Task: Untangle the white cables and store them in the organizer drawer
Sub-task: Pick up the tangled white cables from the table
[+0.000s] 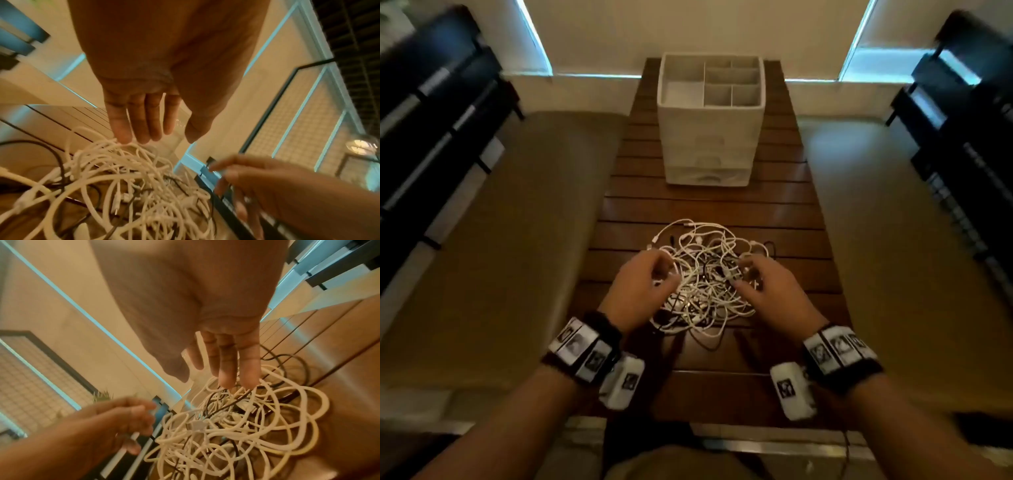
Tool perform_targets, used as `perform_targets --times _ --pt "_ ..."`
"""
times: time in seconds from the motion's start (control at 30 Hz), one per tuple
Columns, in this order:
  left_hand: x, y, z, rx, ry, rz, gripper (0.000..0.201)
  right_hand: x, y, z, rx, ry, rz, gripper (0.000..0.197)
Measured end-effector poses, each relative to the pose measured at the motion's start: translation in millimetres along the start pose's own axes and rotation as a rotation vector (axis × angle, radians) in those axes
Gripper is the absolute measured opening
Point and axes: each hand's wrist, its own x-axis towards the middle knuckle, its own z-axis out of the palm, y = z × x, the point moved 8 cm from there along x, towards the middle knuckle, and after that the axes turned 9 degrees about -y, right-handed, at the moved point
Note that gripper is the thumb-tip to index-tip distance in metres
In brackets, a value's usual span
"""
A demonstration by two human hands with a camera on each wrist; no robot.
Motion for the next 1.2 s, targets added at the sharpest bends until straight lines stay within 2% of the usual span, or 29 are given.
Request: perform_targets --times 0.1,0.2,0.27,0.3,0.37,0.43,0.53,0.6,0.67,0.77,0.83,0.9,0.97,1.0,1.07,1.2 --pt "28.7 16.9 23.5 0.106 -0.071 0.076 0.022 40.2 -2.9 13.8 -0.165 -0.009 0.046 0.042" --pt "50.2 19.8 39.9 -0.04 -0.176 -0.006 0.017 66.3 1.5 28.2 -0.285 -0.05 0.147 0.034" --pt "59.4 15.5 43.0 -0.145 -0.219 -0.086 0.016 75.0 5.2 27.9 -0.286 0.002 0.176 0.023" --pt "63.5 14.0 44.0 -0.182 -0.227 -0.115 0.016 77.8 5.3 24.5 -0.265 0.059 0.196 0.023" --pt "69.1 8.9 45.5 -0.221 -0.234 -0.166 0.017 78.2 9.1 17.6 -0.231 0.156 0.288 0.036" --pt "71.4 3.5 51.0 -0.248 -0.258 -0.205 0.02 80.8 15.7 19.3 -0.226 0.136 0.386 0.038" --pt "71.0 -3.7 60.8 -0.288 -0.301 -0.265 0.028 89.5 17.1 26.3 -0.034 0.121 0.304 0.018" --pt "71.4 -5.4 64.1 -0.355 -0.295 -0.281 0.036 91.2 5.6 24.7 0.035 0.171 0.19 0.016" --pt "72.7 -7.6 64.5 -0.444 -0.275 -0.308 0.042 88.6 -2.9 22.9 0.06 0.216 0.142 0.019" --pt "75.6 -12.0 67.9 -0.525 -0.278 -0.345 0.034 74.3 2.4 4.0 -0.019 0.428 0.32 0.012" --pt "75.6 -14.3 71.1 -0.474 -0.303 -0.34 0.026 67.8 17.7 -9.3 -0.034 0.54 0.497 0.024" --pt "74.2 -15.9 73.8 -0.42 -0.314 -0.335 0.023 68.6 40.6 -10.6 -0.037 0.452 0.679 0.039" --pt "73.8 -17.8 76.3 -0.409 -0.315 -0.338 0.023 71.4 62.5 -6.2 -0.036 0.283 0.789 0.038" --pt "73.9 -19.1 77.8 -0.411 -0.318 -0.344 0.022 74.1 70.3 -3.9 -0.018 0.225 0.795 0.034" --pt "74.6 -20.6 80.9 -0.43 -0.325 -0.348 0.021 80.5 73.8 -5.0 0.063 0.236 0.714 0.024" --pt "77.2 -14.6 78.0 -0.411 -0.284 -0.323 0.028 85.0 36.3 -27.1 0.254 0.483 0.345 0.012"
